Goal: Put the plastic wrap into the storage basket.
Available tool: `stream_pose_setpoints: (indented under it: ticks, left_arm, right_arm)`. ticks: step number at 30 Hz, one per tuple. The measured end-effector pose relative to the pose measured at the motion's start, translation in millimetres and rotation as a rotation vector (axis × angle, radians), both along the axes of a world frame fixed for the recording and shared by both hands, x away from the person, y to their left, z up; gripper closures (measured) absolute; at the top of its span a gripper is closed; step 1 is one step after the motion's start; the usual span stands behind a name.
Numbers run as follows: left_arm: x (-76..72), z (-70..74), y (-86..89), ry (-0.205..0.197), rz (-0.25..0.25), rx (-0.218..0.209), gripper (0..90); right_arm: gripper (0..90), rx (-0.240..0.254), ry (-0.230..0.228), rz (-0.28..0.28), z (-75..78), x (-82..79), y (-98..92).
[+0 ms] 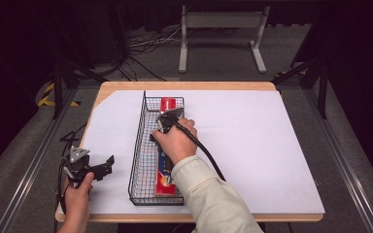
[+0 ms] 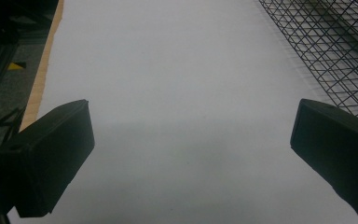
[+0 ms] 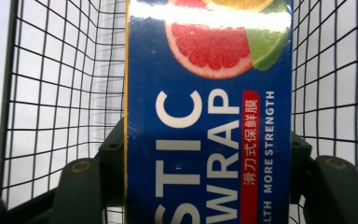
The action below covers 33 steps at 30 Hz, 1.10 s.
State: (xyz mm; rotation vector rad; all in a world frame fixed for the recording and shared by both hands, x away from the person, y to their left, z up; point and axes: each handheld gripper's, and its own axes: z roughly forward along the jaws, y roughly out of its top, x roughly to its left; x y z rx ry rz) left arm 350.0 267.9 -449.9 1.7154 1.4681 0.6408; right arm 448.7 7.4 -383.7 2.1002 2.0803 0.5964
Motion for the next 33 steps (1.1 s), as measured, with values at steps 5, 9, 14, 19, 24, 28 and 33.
stream_pose_setpoints:
  ticks: [5, 9, 14, 19, 24, 28, 33]
  left_arm:
    - [0.3, -0.3, 0.0, 0.001, -0.001, 0.000, 0.2]
    - [0.1, 0.0, 0.2, 0.002, 0.000, -0.001, 0.1]
    - [-0.1, 0.4, 0.2, 0.005, -0.002, -0.003, 0.1]
    - [-0.1, 0.2, 0.7, 0.000, 0.001, -0.012, 0.1]
    - [0.1, 0.0, 0.8, 0.007, 0.000, -0.013, 0.1]
    - [-0.1, 0.1, 0.8, 0.003, 0.001, -0.013, 0.1]
    - [0.1, -0.2, 1.4, 0.002, 0.002, -0.017, 0.1]
  right_arm:
    - [39.4, -0.012, 0.007, -0.005, 0.3, 0.1, 2.6]
    - [39.3, -0.026, 0.017, -0.007, -0.3, 0.1, 4.1]
    - [39.2, -0.014, 0.051, -0.019, -0.1, 1.1, 7.3]
    - [39.2, -0.041, 0.062, -0.032, -2.4, 2.6, 9.3]
    - [38.8, -0.051, 0.072, -0.025, -4.9, 2.3, 12.4]
    - [38.6, -0.069, 0.067, -0.018, -8.3, 2.3, 13.4]
    - [38.5, -0.070, 0.071, -0.018, -9.2, 2.3, 12.8]
